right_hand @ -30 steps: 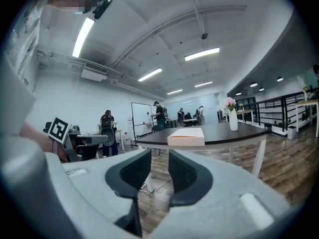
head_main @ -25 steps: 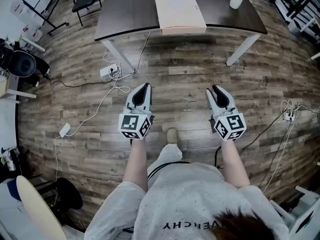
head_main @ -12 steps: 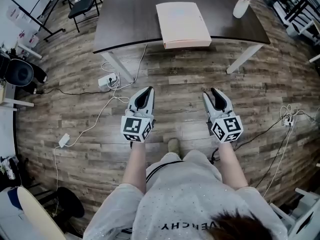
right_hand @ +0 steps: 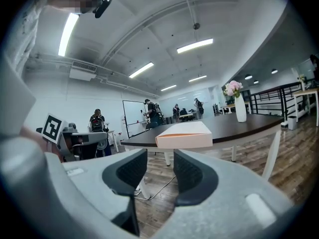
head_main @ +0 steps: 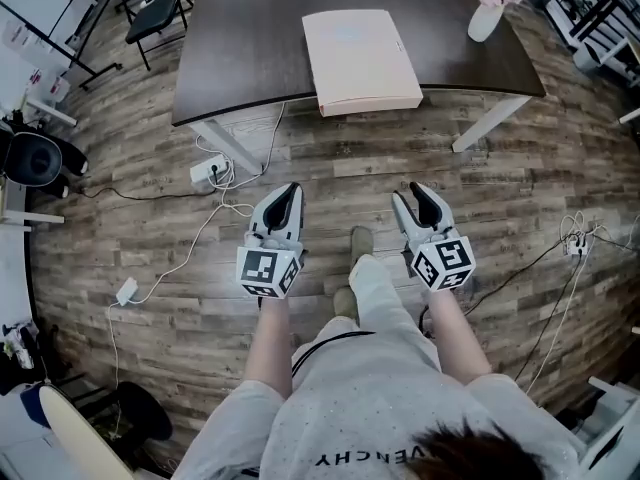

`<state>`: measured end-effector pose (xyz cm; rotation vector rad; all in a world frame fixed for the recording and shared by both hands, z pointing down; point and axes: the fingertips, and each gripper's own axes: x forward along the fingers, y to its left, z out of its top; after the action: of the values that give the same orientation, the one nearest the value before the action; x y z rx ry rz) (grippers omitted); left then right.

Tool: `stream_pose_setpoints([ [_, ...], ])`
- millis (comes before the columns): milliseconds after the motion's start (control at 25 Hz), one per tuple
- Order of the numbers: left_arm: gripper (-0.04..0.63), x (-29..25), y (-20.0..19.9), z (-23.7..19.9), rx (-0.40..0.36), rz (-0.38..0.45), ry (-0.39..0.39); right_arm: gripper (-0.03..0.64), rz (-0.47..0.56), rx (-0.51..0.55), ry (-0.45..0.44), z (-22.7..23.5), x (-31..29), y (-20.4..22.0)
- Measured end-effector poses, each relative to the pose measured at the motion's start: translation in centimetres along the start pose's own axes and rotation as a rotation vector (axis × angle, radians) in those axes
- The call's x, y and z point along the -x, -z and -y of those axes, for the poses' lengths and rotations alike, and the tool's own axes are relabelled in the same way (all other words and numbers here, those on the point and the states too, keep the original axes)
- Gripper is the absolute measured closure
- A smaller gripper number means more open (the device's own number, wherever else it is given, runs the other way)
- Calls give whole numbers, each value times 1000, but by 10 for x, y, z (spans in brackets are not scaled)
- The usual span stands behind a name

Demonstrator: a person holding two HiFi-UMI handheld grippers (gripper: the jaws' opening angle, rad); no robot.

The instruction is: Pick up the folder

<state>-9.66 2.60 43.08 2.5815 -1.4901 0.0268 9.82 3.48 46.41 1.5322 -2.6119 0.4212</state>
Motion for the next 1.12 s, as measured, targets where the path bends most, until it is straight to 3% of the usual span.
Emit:
stream_pose_setpoints([
  [400,597,-84,14,-42,52,-26,-41,448,-60,-28,-1,53,-88,5],
  [920,597,-159,33,-73,84,-59,-58,430,-100,-190,-17,90,-170,20],
  [1120,597,-185,37,-76,83,-77,-59,410,-88,-312,-14,105,-190,21],
])
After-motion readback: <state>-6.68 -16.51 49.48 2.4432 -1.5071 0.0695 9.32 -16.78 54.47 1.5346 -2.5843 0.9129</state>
